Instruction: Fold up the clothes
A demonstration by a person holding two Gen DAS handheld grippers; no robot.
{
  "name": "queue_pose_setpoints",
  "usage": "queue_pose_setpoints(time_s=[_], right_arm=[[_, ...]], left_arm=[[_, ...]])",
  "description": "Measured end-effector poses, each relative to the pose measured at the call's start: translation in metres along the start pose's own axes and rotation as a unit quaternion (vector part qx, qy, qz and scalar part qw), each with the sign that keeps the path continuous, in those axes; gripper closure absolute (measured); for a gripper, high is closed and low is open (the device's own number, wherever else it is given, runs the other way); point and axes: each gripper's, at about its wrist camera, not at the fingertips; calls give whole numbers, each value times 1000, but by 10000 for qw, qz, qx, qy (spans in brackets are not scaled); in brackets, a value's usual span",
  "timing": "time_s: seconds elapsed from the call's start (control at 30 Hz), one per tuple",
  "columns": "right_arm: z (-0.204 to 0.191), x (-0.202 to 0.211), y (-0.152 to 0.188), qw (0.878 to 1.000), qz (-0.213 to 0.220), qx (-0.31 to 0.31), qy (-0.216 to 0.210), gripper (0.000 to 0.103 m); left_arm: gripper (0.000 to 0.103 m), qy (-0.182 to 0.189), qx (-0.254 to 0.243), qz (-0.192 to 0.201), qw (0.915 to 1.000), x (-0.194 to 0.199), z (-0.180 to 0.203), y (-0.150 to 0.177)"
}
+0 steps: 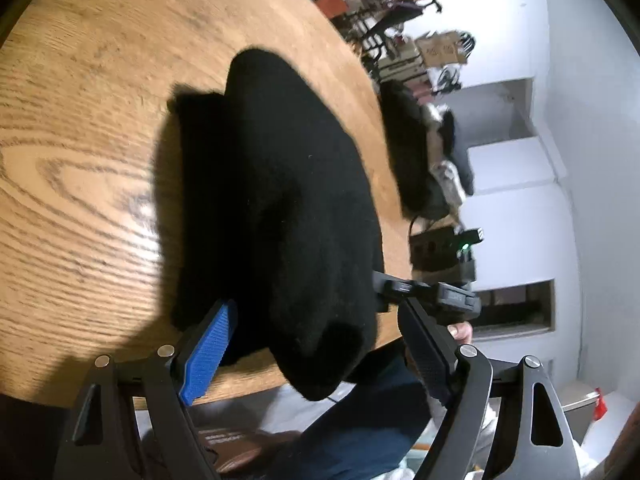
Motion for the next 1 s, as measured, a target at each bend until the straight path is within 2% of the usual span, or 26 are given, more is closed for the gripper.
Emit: queue_pose_setpoints(time_s=[0.03, 0.07, 0.13, 0.2, 0.27, 0.4, 0.53, 0.57, 0.6, 0.7, 0.77, 0.83, 0.9, 0.93, 1.0], right_arm=[[-3, -4, 0, 9998, -4, 120, 139, 60], [-7, -5, 2, 9992, 56, 253, 299, 65], [-21, -5, 5, 9966, 75, 573, 590, 66], [-31, -6, 6, 9939, 31, 798, 756, 61], [-34, -5, 7, 9921, 43, 895, 880, 40], [-32, -5, 6, 9938, 123, 804, 760, 35], [-39, -10, 8, 9914, 81, 964, 879, 29], [-40, -11, 9, 9914, 25, 973, 872, 26], [-37, -7, 11, 9921, -19, 943, 827, 25], [-29, -4, 13, 9956, -102, 726, 592, 23], [-20, -1, 12, 9983, -142, 474, 299, 21], [-8, 1, 10, 9996, -216, 152, -34, 21], [-1, 0, 7, 9995, -248, -52, -211, 21], [1, 0, 6, 9994, -237, -89, -225, 26], [2, -5, 5, 9994, -237, -102, -216, 41]], left_arm=[[20, -75, 12, -29, 10000, 0, -1, 1], [20, -143, 18, -48, 9999, 0, -2, 2], [20, -192, -39, 27, 9998, 4, 4, 5], [20, -325, -176, 70, 9993, 6, 12, 7], [20, -630, -376, 0, 9973, -1, 22, 8], [20, -1514, -596, -246, 9864, -35, 32, 9], [21, -1796, -1003, -286, 9782, -50, 40, 9], [27, -1675, -1051, -295, 9798, -51, 38, 8], [57, -1396, -868, -322, 9859, -51, 31, 4], [78, -401, -19, -262, 9989, -41, 0, -3], [80, 230, 624, -191, 9976, -33, -25, -6], [80, 533, 1074, -199, 9926, -31, -45, -6], [78, 604, 1323, -209, 9891, -32, -55, -4], [72, 603, 1378, -224, 9884, -33, -58, -3], [69, 602, 1475, -254, 9869, -35, -62, -2]])
Point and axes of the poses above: each gripper's, at about its wrist camera, not at the fingertips, and x roughly against the way its jaws point, z to its right, y to its underside, and after that the axes turned 3 degrees about z, right-handed
